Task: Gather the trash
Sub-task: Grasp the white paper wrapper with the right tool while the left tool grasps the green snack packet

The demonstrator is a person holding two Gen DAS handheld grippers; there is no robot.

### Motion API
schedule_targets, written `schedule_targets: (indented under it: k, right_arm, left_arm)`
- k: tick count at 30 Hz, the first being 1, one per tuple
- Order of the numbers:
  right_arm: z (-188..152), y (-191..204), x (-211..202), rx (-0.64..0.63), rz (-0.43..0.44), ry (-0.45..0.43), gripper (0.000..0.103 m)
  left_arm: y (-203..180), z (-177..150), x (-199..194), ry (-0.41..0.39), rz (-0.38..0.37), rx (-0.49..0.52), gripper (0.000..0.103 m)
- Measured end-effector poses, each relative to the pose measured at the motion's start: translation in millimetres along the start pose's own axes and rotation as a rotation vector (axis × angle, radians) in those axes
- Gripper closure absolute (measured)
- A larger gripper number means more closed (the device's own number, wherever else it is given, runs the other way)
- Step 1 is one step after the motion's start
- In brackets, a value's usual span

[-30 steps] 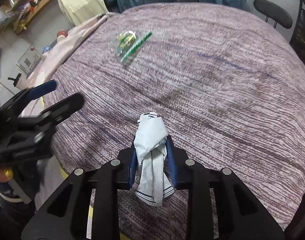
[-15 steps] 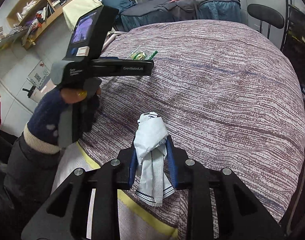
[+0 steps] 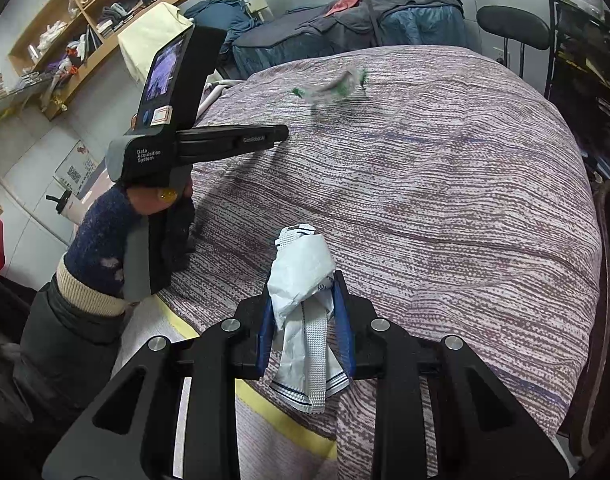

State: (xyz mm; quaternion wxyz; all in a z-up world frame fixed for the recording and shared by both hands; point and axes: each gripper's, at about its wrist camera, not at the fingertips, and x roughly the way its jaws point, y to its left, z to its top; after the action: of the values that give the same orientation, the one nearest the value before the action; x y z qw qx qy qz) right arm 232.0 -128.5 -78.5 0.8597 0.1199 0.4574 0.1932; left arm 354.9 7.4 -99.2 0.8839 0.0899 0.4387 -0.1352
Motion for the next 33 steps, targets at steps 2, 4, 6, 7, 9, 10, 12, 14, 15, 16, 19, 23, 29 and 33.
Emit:
schedule_targets:
  k: [2,4,6,7,9,10,12,14,15,16,19,23,29,33]
  right_arm:
    - [-3.4,-1.8,-4.2,0.006,-0.001,-0.005,0.075]
    - [-6.0,-3.6,-8.9,0.011,-0.001,-0.011,0.075]
    - [-7.9,-6.5,-10.9,0.017,0.0,-0.017,0.075]
    - [-8.3,-8.3,-12.9,0.022,0.0,-0.019,0.075]
    - [-7.5,-11.0,-14.7,0.032,-0.003,-0.023,0.075]
    - [-7.6,-11.9,-15.4,0.036,-0.004,-0.024,0.075]
    - [-7.3,-12.7,-16.2,0.039,-0.004,-0.026,0.075]
    - [-8.2,-11.4,-17.7,0.038,-0.001,-0.028,0.075]
    - [-8.7,-10.9,-18.8,0.038,0.001,-0.029,0.075]
    - [-9.3,-11.0,-19.5,0.039,0.001,-0.03,0.075]
    - [-11.2,-13.8,-22.3,0.05,0.0,-0.032,0.075]
    - [-14.9,-18.4,-27.5,0.063,-0.009,-0.036,0.075]
    - [-18.2,-26.7,-36.1,0.09,-0.015,-0.053,0.075]
    - [-20.0,-30.8,-42.8,0.097,-0.01,-0.069,0.075]
  left_arm:
    - [-0.2,-0.8,-1.6,0.001,0.0,-0.009,0.087]
    - [-0.1,0.7,-6.1,-0.018,0.006,-0.014,0.084]
    - [-3.0,2.1,-13.8,-0.037,0.0,-0.009,0.054]
    - [-4.9,3.2,-17.5,-0.052,0.003,-0.011,0.027]
    - [-8.9,6.7,-27.3,-0.1,0.003,-0.019,0.018]
    - [-11.8,9.6,-28.3,-0.099,-0.012,-0.013,0.018]
    - [-25.5,15.1,-29.3,-0.114,-0.03,0.032,0.018]
    - [-42.5,20.2,-22.6,-0.116,0.003,0.108,0.012]
    - [-50.6,22.7,-15.3,-0.102,0.013,0.142,0.011]
    - [-56.2,24.4,-7.8,-0.083,0.015,0.163,0.01]
    - [-64.0,29.8,19.8,-0.016,0.018,0.165,0.019]
    - [-68.2,29.6,25.1,-0.009,-0.041,0.133,0.059]
    - [-75.2,21.9,12.4,-0.026,-0.056,0.137,0.066]
    - [-75.0,13.2,-7.4,-0.057,-0.074,0.109,0.066]
